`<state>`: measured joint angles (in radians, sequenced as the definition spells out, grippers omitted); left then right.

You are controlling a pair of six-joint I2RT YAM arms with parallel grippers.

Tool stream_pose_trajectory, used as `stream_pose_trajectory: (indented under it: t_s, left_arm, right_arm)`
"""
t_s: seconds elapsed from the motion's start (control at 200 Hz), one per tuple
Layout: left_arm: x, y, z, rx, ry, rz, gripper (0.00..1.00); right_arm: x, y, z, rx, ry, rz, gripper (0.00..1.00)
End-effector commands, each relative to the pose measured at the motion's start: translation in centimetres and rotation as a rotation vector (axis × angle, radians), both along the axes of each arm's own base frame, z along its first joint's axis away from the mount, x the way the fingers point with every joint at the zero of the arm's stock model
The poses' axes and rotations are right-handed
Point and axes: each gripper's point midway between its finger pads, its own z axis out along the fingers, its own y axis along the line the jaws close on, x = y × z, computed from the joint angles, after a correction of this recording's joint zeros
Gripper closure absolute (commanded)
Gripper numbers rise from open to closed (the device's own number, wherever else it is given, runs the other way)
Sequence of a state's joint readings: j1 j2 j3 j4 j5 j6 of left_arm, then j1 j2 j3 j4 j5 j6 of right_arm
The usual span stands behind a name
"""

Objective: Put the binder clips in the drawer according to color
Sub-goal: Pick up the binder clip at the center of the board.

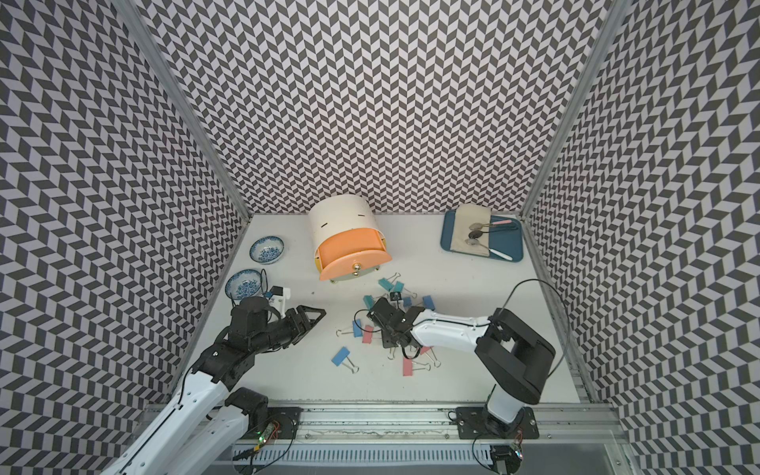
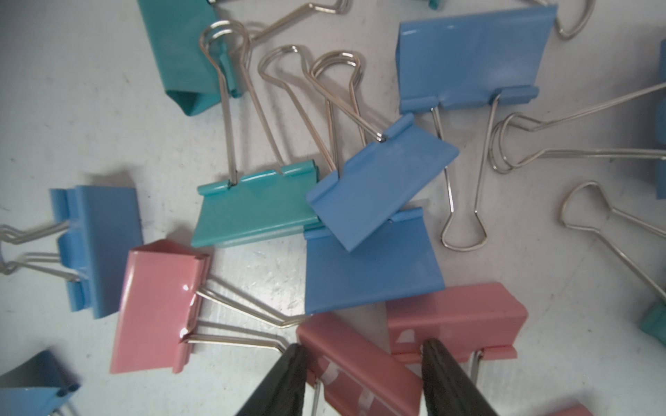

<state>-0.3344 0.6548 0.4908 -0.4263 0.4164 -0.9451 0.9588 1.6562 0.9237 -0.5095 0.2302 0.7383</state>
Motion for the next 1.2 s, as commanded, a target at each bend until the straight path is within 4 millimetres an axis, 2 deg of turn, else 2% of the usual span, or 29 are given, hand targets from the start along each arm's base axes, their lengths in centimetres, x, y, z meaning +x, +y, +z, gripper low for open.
stream_pose_trajectory:
  t_s: [0.0, 0.32, 0.521, 0.766, 0.901, 1.052, 1.197]
  left_arm:
    - [-0.1, -0.2, 0.3, -0.014, -0.012, -0.007, 0.39]
    - [0.0, -0.1, 0.3, -0.016, -0.013, 0.003, 0.39]
    - [0.1, -0.1, 0.5, -0.021, -0.016, 0.008, 0.39]
    - [0.0, -0.1, 0.4, -0.025, -0.015, 0.012, 0.39]
    - [0.0, 0.0, 0.5, -0.026, -0.016, 0.014, 0.39]
    - [-0.1, 0.0, 0.6, -0.028, -0.018, 0.018, 0.39]
    - [-0.2, 0.1, 0.6, -0.029, -0.019, 0.021, 0.39]
  right_arm:
    - [0.0, 0.0, -0.5, 0.001, -0.004, 0.013, 0.49]
    - [-0.7, 0.2, 1.1, 0.084, -0.023, 0.033, 0.59]
    - [-1.5, 1.3, 2.1, 0.165, -0.011, 0.084, 0.62]
    - [-3.1, 2.0, 1.8, 0.205, 0.034, 0.148, 0.65]
    - [-3.6, 1.6, 1.9, 0.195, 0.023, 0.156, 0.57]
    - [-3.2, 1.4, 2.7, 0.183, -0.016, 0.165, 0.49]
    - [-2.8, 1.2, 2.7, 0.139, -0.037, 0.198, 0.47]
